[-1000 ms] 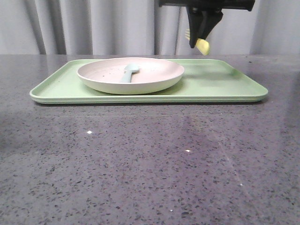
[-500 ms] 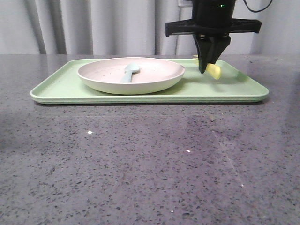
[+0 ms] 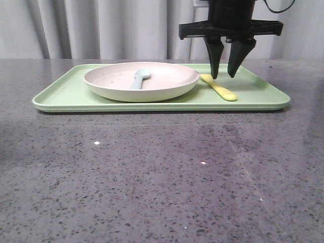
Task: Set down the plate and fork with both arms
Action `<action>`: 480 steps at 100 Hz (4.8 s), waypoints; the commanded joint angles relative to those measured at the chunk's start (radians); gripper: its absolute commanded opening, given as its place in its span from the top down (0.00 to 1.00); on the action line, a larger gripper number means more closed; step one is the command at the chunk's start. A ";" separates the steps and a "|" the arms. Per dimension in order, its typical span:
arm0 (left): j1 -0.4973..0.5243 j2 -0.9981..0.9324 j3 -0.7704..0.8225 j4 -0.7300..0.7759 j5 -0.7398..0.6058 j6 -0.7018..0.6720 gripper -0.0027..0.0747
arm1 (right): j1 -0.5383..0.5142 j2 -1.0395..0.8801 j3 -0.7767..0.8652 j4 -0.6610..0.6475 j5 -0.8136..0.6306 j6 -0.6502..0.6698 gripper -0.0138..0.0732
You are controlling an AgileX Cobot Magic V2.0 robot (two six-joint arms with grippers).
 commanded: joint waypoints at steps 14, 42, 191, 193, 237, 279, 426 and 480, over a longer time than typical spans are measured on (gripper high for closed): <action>-0.004 -0.011 -0.026 -0.021 -0.081 -0.006 0.58 | -0.006 -0.102 -0.021 -0.019 0.101 -0.013 0.53; 0.016 -0.051 -0.026 -0.001 -0.104 -0.006 0.58 | -0.006 -0.254 0.106 -0.019 0.033 -0.005 0.53; 0.190 -0.352 0.176 0.068 -0.109 -0.005 0.99 | -0.006 -1.474 1.361 -0.091 -0.773 -0.005 0.92; 0.190 -0.359 0.182 0.068 -0.109 -0.005 0.99 | -0.006 -1.488 1.369 -0.092 -0.781 -0.005 0.92; 0.190 -0.499 0.272 0.068 -0.109 0.010 0.99 | -0.006 -1.758 1.568 -0.106 -0.952 -0.005 0.92; 0.190 -0.500 0.272 0.068 -0.109 0.010 0.99 | -0.006 -1.771 1.571 -0.107 -0.950 -0.005 0.92; 0.176 -0.758 0.741 0.384 -0.647 -0.250 0.99 | -0.006 -1.771 1.571 -0.107 -0.950 -0.005 0.92; 0.178 -0.851 0.801 0.364 -0.569 -0.251 0.99 | -0.006 -1.771 1.571 -0.107 -0.947 -0.005 0.92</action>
